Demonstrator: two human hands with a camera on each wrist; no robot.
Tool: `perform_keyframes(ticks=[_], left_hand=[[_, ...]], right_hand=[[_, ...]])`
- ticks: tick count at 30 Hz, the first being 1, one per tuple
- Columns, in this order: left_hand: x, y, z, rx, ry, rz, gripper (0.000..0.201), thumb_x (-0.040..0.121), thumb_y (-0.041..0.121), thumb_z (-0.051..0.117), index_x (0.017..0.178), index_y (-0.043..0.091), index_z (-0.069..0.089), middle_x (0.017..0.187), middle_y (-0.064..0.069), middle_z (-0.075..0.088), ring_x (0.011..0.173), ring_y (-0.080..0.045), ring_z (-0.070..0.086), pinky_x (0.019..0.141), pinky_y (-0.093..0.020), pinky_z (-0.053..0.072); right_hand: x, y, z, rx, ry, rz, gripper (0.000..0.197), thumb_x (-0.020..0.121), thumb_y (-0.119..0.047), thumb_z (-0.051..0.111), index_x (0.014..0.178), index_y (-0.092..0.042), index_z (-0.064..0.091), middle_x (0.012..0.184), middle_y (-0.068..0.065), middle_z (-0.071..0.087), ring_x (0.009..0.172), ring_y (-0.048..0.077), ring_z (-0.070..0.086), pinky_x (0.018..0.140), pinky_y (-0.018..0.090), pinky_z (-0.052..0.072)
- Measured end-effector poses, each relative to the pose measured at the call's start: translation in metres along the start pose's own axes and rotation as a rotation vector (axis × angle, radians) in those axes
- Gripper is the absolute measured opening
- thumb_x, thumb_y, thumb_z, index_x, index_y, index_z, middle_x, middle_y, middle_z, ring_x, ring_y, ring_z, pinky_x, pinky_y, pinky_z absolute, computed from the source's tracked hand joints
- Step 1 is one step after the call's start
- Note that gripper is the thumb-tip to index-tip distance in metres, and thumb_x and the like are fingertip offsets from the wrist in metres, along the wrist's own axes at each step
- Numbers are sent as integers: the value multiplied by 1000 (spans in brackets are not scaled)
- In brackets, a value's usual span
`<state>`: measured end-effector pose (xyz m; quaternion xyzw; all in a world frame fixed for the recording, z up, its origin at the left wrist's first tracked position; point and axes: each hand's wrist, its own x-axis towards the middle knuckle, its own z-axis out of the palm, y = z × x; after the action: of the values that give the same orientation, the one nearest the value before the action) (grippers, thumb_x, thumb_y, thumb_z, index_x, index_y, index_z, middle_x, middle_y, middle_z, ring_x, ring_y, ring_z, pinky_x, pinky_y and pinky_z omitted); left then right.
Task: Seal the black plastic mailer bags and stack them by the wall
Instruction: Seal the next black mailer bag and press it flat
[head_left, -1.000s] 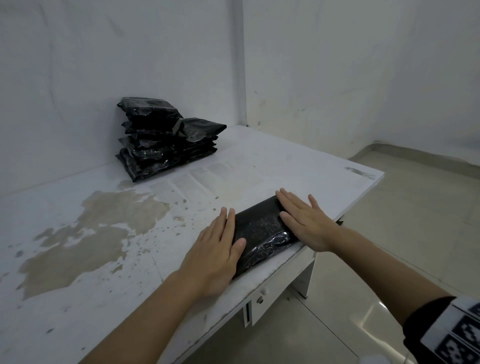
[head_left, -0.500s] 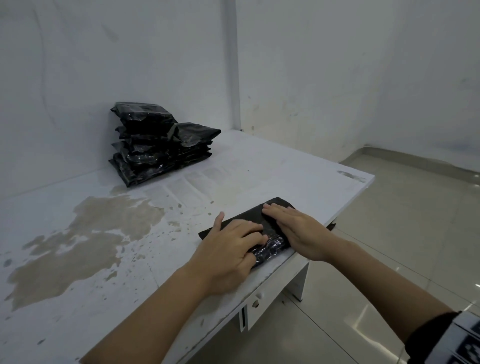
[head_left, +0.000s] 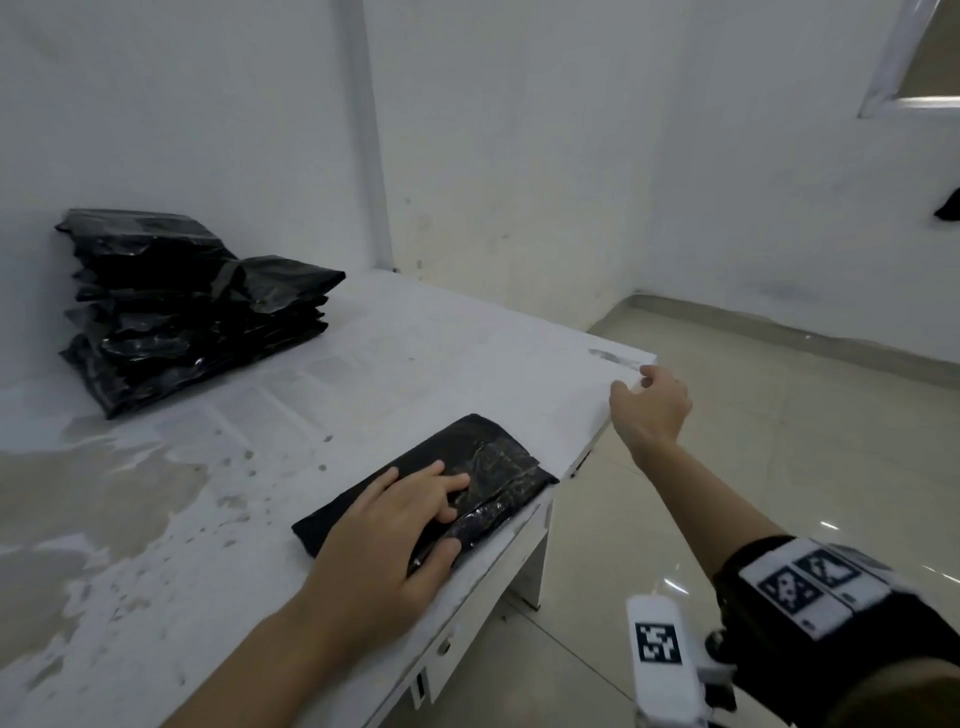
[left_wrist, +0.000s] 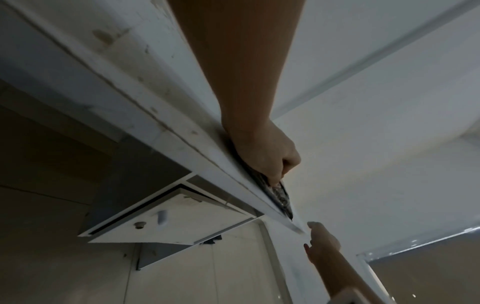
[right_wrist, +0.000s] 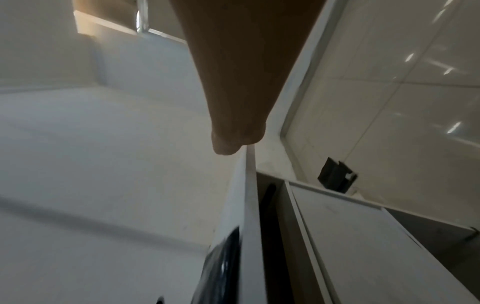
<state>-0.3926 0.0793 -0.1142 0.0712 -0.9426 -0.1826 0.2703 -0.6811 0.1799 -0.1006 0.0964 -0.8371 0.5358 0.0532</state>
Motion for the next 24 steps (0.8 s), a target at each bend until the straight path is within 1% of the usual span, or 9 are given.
perform_keyframes(ticks=[2, 4, 7, 10, 13, 15, 19, 22, 24], left_hand=[[-1, 0, 3, 0, 44, 12, 21, 85, 38, 48, 105, 42, 44, 115, 24, 60, 132, 11, 34, 113, -18, 18], [0, -1, 4, 9, 63, 37, 13, 84, 35, 50, 93, 38, 42, 123, 26, 57, 131, 8, 37, 112, -22, 22], [1, -2, 5, 2, 87, 64, 8, 83, 33, 51, 88, 33, 44, 125, 26, 56, 131, 6, 39, 111, -23, 24], [2, -1, 5, -3, 95, 69, 8, 83, 32, 51, 87, 32, 44, 125, 25, 57, 131, 4, 40, 111, -24, 24], [1, -2, 4, 5, 82, 73, 8, 83, 32, 51, 88, 32, 45, 126, 26, 56, 131, 4, 40, 111, -24, 25], [1, -2, 4, 13, 78, 74, 8, 83, 32, 51, 89, 32, 44, 126, 26, 55, 131, 4, 40, 110, -25, 25], [1, -1, 3, 18, 67, 64, 10, 83, 32, 51, 89, 34, 43, 127, 27, 55, 132, 5, 39, 110, -25, 25], [0, -1, 3, 18, 64, 61, 11, 83, 32, 51, 90, 33, 43, 127, 27, 55, 132, 4, 39, 110, -26, 25], [0, -1, 3, 17, 63, 60, 12, 83, 32, 50, 91, 34, 43, 127, 27, 55, 132, 4, 39, 110, -26, 26]], right_hand=[[17, -2, -1, -129, -130, 18, 61, 90, -31, 58, 143, -11, 36, 141, 17, 33, 134, 32, 22, 105, 41, 30], [29, -4, 2, -228, -237, 6, 71, 89, -44, 58, 147, -18, 28, 144, 17, 24, 137, 32, 14, 106, 43, 29], [41, -2, 10, -311, -288, -8, 66, 86, -49, 59, 141, -21, 38, 140, 14, 21, 135, 29, 11, 104, 42, 33], [46, 2, 15, -283, -226, 4, 51, 86, -44, 60, 129, -19, 51, 136, 13, 26, 132, 27, 16, 100, 38, 37], [47, 6, 16, -194, -185, 6, 38, 88, -37, 61, 120, -17, 60, 135, 13, 30, 133, 27, 21, 98, 35, 37], [47, 10, 15, -116, -151, 5, 29, 90, -30, 60, 114, -16, 64, 133, 13, 34, 130, 28, 32, 99, 34, 38], [52, 13, 14, -30, -62, 24, 23, 88, -16, 60, 108, -6, 67, 125, 15, 51, 109, 28, 55, 93, 35, 48], [57, 10, 9, 11, -27, 103, 19, 85, -5, 60, 102, 1, 67, 111, 12, 63, 89, 20, 56, 77, 27, 48], [59, 8, 6, 30, -5, 146, 17, 82, 0, 62, 97, 0, 69, 105, 11, 65, 84, 20, 55, 71, 25, 46]])
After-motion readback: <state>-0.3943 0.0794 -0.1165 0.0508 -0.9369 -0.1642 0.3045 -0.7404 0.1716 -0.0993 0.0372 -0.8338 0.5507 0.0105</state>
